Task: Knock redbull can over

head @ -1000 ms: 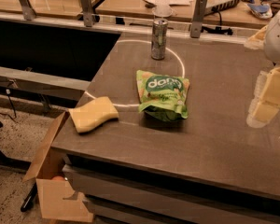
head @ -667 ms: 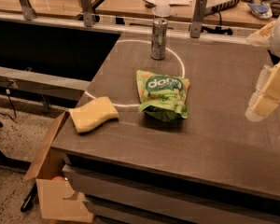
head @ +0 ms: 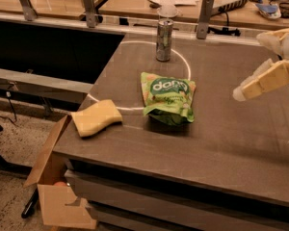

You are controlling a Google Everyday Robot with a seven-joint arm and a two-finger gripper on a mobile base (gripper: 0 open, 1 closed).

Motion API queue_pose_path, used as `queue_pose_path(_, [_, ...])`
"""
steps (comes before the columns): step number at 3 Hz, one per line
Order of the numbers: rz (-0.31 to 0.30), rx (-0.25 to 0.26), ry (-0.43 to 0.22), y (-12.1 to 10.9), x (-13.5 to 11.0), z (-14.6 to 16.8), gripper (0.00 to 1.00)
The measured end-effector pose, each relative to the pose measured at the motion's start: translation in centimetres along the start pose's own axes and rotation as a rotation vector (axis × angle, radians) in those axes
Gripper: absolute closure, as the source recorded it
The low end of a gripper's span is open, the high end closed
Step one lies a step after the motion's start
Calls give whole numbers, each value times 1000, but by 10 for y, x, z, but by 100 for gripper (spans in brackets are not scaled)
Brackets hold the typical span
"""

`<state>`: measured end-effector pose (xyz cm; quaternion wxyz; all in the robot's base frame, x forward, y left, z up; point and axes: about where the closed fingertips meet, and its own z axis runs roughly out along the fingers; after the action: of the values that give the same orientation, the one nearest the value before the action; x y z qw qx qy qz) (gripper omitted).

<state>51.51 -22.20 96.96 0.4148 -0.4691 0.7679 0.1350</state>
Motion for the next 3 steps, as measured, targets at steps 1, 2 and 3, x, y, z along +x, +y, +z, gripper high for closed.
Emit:
queue_pose_path(1, [84,88,-195,-27,-18,15,0])
queue_pose_path(2, [84,88,-195,-27,-17,18,0])
queue_pose_path(3, [93,100,-204,-29,-15,32,0])
